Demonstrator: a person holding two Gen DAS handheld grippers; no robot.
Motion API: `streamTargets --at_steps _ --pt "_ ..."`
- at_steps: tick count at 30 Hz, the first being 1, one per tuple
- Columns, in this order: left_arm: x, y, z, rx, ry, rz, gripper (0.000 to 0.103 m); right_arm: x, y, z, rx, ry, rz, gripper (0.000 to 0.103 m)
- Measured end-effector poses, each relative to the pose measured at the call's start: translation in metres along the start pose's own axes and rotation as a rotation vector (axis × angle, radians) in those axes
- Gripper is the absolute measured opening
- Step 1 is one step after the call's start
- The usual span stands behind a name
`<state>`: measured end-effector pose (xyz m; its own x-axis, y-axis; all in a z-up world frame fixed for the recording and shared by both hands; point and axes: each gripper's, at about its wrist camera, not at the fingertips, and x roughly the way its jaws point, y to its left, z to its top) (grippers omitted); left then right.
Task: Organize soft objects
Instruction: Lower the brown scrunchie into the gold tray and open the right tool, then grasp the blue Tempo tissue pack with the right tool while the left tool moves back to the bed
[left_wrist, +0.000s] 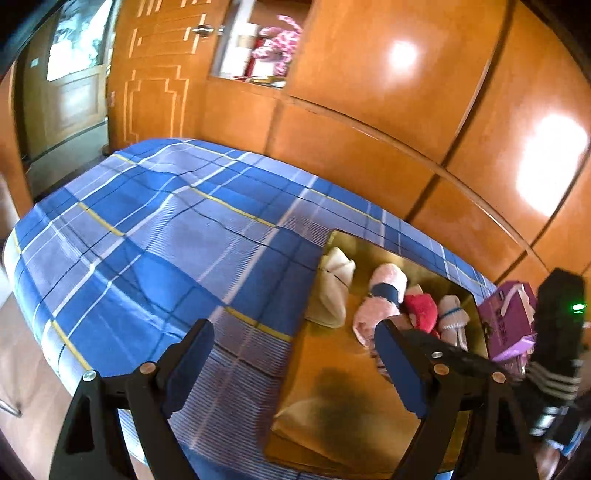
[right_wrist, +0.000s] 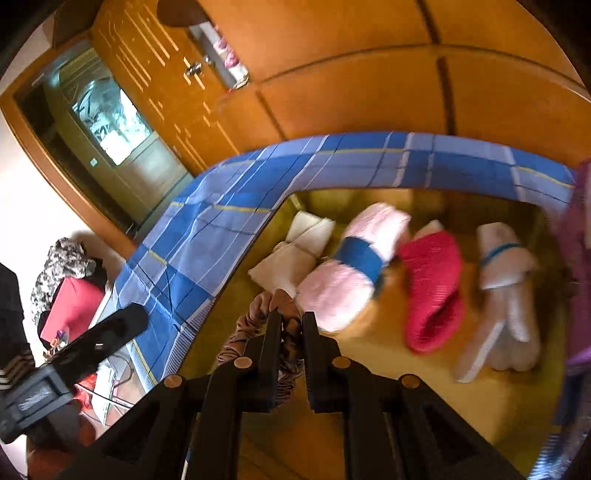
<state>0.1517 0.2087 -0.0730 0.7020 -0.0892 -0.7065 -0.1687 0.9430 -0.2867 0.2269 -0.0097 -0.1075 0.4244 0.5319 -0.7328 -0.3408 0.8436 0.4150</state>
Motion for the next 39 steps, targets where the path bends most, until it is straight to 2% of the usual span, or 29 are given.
streamTargets --at_steps 6,11,13,16,23,29,35,39 --pt "-0.008 0.018 0.004 -0.047 -0.02 0.016 0.089 0.032 0.011 0.0 0.052 0.062 0.024 0.011" --pt "-0.009 0.027 0.005 -0.069 -0.018 0.023 0.089 0.054 0.014 -0.004 0.096 0.093 0.011 0.013" --pt "-0.009 0.027 0.004 -0.072 -0.014 0.021 0.089 0.062 0.016 -0.005 0.095 0.126 -0.004 0.026" --pt "-0.008 0.023 0.001 -0.064 -0.008 0.02 0.089 0.061 0.017 -0.004 0.087 0.131 -0.013 0.035" --pt "-0.006 0.009 -0.004 -0.034 0.001 0.008 0.089 0.029 0.015 -0.005 0.071 0.085 0.003 0.035" --pt "-0.005 -0.002 -0.01 -0.017 0.012 -0.009 0.09 -0.005 0.019 -0.005 0.021 0.041 -0.05 0.035" --pt "-0.003 -0.024 -0.02 0.021 0.04 -0.064 0.09 -0.063 0.017 -0.004 -0.046 -0.069 -0.138 0.035" --pt "-0.001 -0.044 -0.027 0.059 0.067 -0.098 0.091 -0.108 0.006 -0.004 -0.043 -0.145 -0.119 0.035"
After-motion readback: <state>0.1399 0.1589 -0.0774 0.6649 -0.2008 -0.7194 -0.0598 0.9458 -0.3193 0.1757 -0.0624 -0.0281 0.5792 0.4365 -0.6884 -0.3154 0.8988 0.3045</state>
